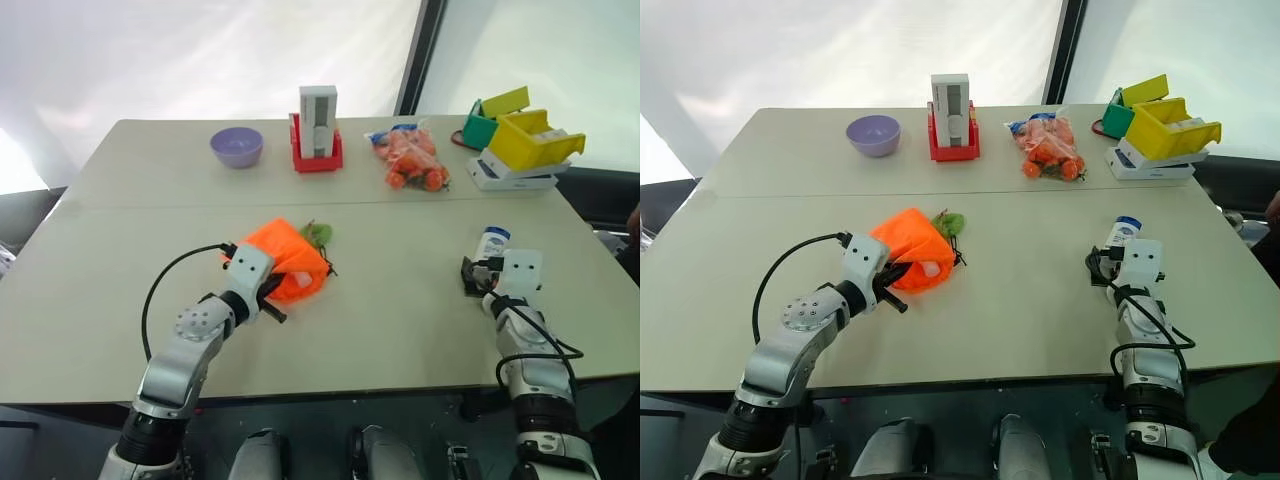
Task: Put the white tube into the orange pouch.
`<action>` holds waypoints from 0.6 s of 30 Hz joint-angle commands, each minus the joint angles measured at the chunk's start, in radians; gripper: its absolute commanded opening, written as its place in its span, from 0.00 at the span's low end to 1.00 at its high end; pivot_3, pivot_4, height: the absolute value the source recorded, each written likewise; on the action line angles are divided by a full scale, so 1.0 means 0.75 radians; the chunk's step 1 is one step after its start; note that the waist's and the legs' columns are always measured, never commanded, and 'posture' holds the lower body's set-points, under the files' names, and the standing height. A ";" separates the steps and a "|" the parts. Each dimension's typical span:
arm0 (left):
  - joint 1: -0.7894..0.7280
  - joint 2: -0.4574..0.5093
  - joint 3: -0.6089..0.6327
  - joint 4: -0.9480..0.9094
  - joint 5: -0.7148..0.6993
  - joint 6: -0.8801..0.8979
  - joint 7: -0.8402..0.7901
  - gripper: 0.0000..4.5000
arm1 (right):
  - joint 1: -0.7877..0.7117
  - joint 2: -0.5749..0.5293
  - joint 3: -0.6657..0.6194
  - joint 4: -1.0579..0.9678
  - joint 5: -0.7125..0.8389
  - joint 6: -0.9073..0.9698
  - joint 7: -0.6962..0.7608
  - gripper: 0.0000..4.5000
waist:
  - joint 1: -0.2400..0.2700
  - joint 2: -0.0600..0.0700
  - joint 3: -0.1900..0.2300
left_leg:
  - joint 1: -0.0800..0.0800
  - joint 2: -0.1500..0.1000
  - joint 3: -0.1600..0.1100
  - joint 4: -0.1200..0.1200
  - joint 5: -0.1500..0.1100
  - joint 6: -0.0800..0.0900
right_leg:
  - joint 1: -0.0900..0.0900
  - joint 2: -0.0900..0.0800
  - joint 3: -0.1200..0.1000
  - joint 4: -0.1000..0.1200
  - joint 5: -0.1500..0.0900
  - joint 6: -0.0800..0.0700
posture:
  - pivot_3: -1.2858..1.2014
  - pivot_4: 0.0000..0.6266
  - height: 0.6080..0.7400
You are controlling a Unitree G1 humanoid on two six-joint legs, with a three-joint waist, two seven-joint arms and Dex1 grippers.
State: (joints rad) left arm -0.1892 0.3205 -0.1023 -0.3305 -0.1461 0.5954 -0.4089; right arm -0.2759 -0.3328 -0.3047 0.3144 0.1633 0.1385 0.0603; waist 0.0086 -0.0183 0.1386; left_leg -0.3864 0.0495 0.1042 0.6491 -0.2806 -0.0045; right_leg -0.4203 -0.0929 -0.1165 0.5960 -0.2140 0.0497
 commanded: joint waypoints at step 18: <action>0.030 -0.015 0.113 0.014 -0.088 -0.013 -0.013 0.00 | 0.052 -0.041 0.174 -0.338 0.100 -0.042 0.376 0.48 | -0.012 0.002 0.000 | 0.000 0.000 0.000 -0.001 0.000 0.000 | -0.001 0.000 0.000 0.000 0.000 0.001 | 0.52 0.24 1.00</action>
State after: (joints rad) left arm -0.1588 0.3113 -0.0630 -0.3074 -0.1772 0.5813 -0.4129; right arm -0.2414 -0.3405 -0.2140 0.1734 0.1949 0.1215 0.2299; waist -0.0001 -0.0166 0.1388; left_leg -0.3866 0.0497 0.1039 0.6484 -0.2807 -0.0045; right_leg -0.4209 -0.0927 -0.1163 0.5963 -0.2142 0.0508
